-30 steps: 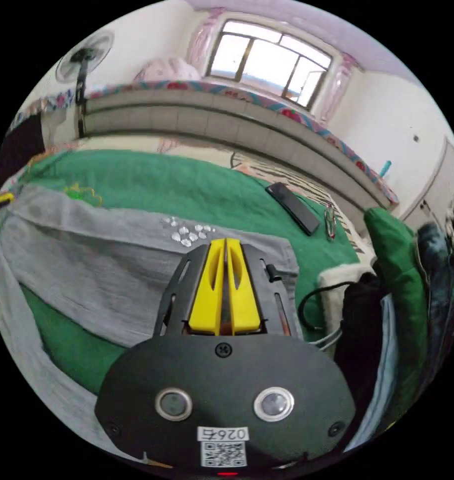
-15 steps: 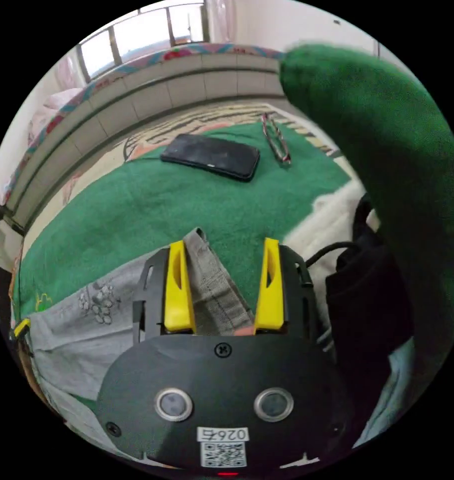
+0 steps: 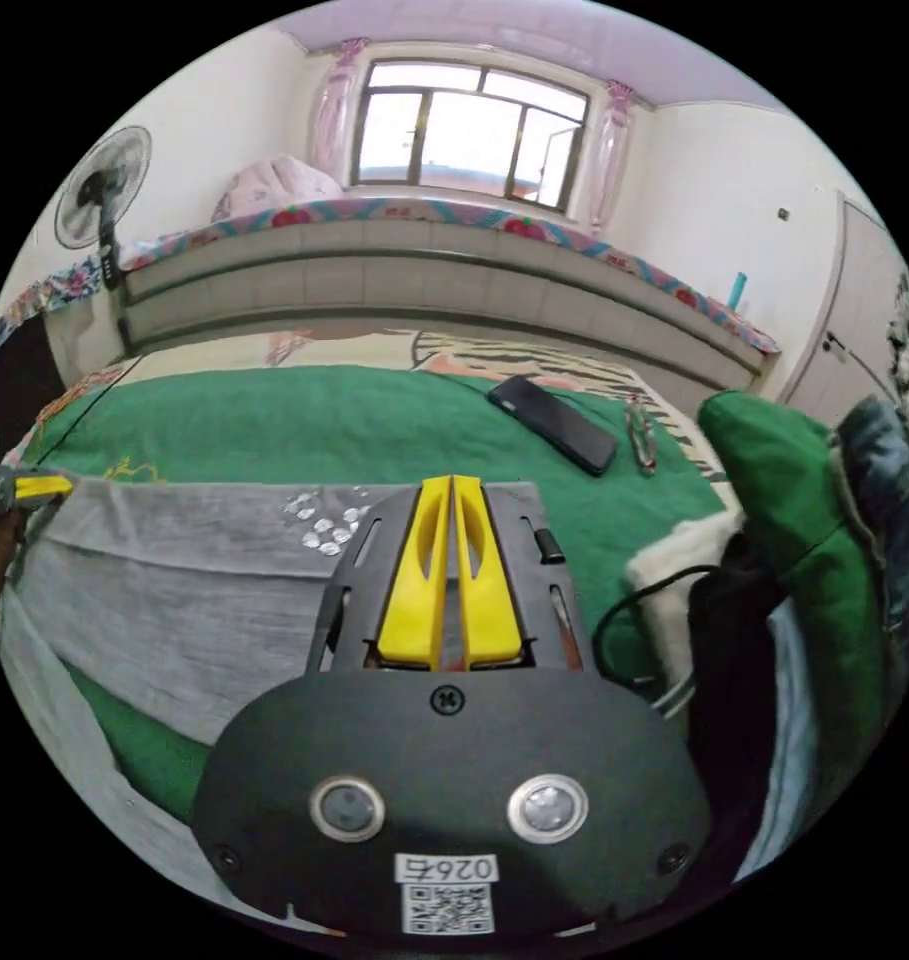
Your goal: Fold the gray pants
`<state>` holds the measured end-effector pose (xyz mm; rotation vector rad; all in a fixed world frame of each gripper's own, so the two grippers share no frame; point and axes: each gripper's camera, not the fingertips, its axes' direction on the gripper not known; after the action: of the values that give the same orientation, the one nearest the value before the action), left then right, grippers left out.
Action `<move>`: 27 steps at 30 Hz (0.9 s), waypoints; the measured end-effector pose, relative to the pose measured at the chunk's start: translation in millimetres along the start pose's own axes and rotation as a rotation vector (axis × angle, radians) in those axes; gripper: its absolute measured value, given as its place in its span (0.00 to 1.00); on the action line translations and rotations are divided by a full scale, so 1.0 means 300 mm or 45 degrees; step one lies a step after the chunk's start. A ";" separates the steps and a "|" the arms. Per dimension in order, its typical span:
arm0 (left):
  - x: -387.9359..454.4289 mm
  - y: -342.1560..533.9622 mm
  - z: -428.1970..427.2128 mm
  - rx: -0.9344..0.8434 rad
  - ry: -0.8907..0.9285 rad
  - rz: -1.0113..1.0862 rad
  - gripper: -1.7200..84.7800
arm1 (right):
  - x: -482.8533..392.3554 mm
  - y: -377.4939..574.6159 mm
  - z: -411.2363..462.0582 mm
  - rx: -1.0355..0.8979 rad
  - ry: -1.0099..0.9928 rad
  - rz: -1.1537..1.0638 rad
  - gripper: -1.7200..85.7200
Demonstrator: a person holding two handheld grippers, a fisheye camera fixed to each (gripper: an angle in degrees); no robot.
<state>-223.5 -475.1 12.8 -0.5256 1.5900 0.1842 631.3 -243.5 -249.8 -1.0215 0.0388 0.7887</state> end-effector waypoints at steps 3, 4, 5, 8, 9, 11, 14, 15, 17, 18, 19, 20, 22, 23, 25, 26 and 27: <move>-0.064 0.042 -0.004 -0.012 0.130 -0.069 0.01 | -0.004 0.033 0.145 -0.336 0.123 -0.235 0.01; -0.103 0.067 -0.009 -0.007 0.217 -0.114 0.01 | 0.045 0.043 0.131 -0.287 0.045 -0.211 0.01; -0.124 0.080 -0.012 -0.004 0.260 -0.138 0.01 | 0.133 0.050 0.123 -0.310 0.078 -0.009 0.01; -0.221 0.179 -0.089 0.048 0.312 -0.326 0.01 | 0.280 0.122 0.015 -0.272 0.123 0.262 0.01; -0.247 0.244 -0.182 0.168 0.262 -0.377 0.01 | 0.293 0.141 -0.032 -0.217 0.091 0.274 0.01; -0.282 0.366 -0.344 0.323 0.244 -0.439 0.01 | 0.306 0.234 -0.263 -0.006 -0.047 0.239 0.01; -0.314 0.641 -0.619 0.410 0.076 -0.563 0.01 | 0.282 0.428 -0.580 0.209 -0.046 0.141 0.01; -0.320 0.776 -0.716 0.404 -0.039 -0.654 0.01 | 0.280 0.477 -0.634 0.232 -0.031 0.137 0.01; -0.319 1.012 -0.844 0.422 -0.193 -0.856 0.01 | 0.291 0.689 -0.799 0.270 0.043 0.171 0.01; -0.311 1.180 -0.911 0.450 -0.230 -0.988 0.01 | 0.299 0.745 -0.829 0.265 0.062 0.188 0.01; -0.297 1.354 -0.960 0.485 -0.197 -1.115 0.02 | 0.320 0.855 -0.872 0.230 0.101 0.240 0.01; -0.289 1.437 -0.977 0.508 -0.155 -1.169 0.02 | 0.346 0.961 -0.897 0.180 0.133 0.306 0.01; -0.247 1.740 -1.001 0.601 0.043 -1.397 0.07 | 0.398 1.103 -0.910 0.081 0.114 0.415 0.02; -0.233 1.806 -1.001 0.627 0.076 -1.451 0.08 | 0.444 1.191 -0.910 0.032 0.051 0.523 0.03; -0.175 2.001 -0.992 0.710 0.150 -1.626 0.14 | 0.517 1.299 -0.906 -0.001 -0.123 0.672 0.05; -0.164 2.032 -0.989 0.726 0.166 -1.642 0.15 | 0.561 1.356 -0.903 0.014 -0.271 0.758 0.06; -0.149 2.075 -0.980 0.727 0.196 -1.663 0.16 | 0.581 1.380 -0.902 0.034 -0.344 0.794 0.07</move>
<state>-759.6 -43.5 -35.4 -1.0095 1.0829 -1.2664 595.0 -238.9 -773.0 -0.8728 0.1398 1.4853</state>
